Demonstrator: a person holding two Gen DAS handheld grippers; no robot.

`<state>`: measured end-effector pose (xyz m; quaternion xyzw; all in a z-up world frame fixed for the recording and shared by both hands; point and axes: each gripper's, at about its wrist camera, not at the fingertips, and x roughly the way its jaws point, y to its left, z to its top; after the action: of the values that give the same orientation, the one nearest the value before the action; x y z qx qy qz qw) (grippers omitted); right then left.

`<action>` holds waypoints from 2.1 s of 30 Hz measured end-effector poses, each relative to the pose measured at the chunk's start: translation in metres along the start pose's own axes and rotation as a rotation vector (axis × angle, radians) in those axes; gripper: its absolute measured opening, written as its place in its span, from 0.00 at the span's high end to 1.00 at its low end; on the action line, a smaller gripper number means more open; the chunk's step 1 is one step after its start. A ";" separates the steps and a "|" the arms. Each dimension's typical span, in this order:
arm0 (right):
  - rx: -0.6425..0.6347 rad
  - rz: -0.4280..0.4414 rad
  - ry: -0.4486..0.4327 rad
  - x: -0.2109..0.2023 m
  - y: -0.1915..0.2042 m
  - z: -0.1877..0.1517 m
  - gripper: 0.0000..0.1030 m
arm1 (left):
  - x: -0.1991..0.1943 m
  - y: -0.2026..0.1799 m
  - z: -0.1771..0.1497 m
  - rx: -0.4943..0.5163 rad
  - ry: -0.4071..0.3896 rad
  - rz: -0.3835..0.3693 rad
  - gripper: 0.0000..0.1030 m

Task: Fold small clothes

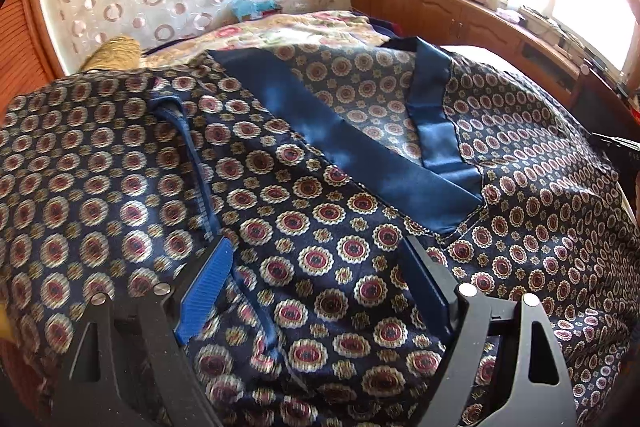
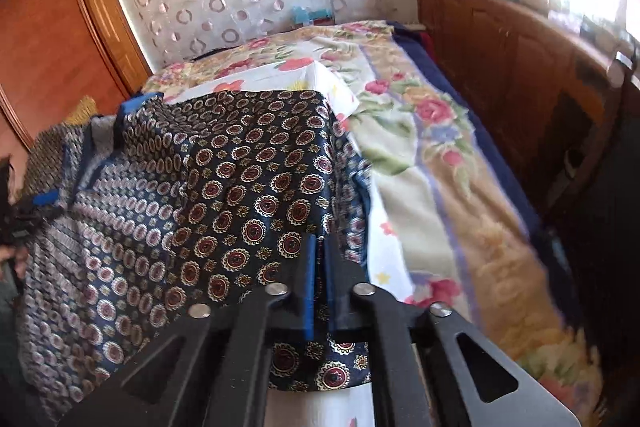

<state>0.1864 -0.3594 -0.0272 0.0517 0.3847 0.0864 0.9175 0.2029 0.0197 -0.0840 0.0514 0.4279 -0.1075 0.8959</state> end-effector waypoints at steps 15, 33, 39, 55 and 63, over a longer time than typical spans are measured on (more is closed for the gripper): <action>-0.295 0.047 -0.138 -0.016 0.125 0.018 0.99 | -0.099 -0.010 -0.024 -0.090 -0.238 0.023 0.17; -0.259 0.070 -0.145 -0.010 0.136 -0.003 0.67 | -0.118 -0.042 -0.047 -0.060 -0.260 -0.078 0.17; -0.166 0.064 -0.038 0.033 0.109 0.005 0.68 | -0.114 -0.049 -0.049 -0.049 -0.246 -0.088 0.17; -0.239 0.094 -0.085 0.056 0.141 0.039 0.96 | -0.116 -0.048 -0.053 -0.049 -0.249 -0.065 0.17; -0.308 0.080 -0.071 0.062 0.181 0.034 0.79 | -0.116 -0.045 -0.054 -0.056 -0.247 -0.065 0.17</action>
<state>0.2319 -0.1705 -0.0178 -0.0716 0.3319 0.1788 0.9234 0.0805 0.0034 -0.0280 -0.0012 0.3187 -0.1298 0.9389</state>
